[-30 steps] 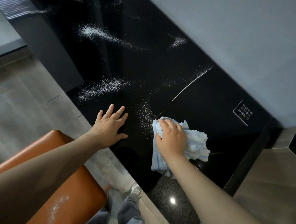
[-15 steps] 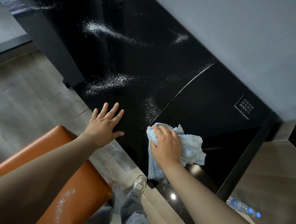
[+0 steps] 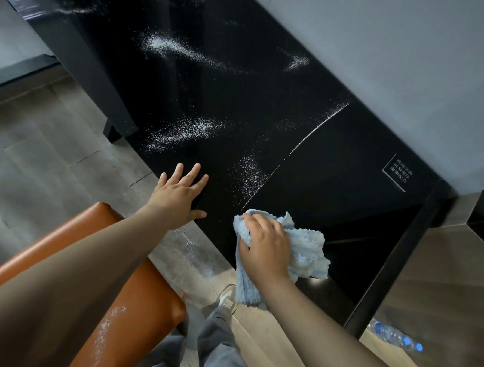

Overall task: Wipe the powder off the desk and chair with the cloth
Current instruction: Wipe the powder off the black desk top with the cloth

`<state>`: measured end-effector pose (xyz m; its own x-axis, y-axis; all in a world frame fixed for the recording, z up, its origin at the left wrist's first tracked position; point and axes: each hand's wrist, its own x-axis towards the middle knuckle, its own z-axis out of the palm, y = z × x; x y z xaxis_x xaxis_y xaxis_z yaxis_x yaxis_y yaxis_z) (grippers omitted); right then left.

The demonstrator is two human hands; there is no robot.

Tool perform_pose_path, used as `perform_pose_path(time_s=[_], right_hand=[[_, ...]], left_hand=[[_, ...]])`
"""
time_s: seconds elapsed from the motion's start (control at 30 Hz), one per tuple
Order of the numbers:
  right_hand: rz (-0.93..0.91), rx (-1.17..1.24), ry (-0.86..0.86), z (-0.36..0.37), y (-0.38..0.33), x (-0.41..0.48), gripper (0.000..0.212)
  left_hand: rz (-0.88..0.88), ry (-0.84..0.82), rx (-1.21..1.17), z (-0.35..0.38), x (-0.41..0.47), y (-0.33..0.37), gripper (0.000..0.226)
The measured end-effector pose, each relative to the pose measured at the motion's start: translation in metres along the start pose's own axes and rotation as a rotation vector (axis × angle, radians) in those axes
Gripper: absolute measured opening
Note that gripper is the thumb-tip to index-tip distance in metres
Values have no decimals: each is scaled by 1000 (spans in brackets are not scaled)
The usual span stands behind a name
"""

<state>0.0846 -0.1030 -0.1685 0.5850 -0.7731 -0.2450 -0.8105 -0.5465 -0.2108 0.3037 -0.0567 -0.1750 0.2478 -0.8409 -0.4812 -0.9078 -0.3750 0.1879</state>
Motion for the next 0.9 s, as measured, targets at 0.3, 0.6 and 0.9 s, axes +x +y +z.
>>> perform_pose_path(time_s=[0.3, 0.6, 0.9], right_hand=[[-3, 76, 93, 5, -12, -13, 55], [-12, 41, 86, 13, -17, -22, 43], [-28, 92, 219, 25, -23, -38, 40]], left_hand=[[11, 4, 17, -3, -2, 1, 88], [20, 10, 26, -1, -1, -1, 88], [33, -4, 22, -4, -3, -3, 87]])
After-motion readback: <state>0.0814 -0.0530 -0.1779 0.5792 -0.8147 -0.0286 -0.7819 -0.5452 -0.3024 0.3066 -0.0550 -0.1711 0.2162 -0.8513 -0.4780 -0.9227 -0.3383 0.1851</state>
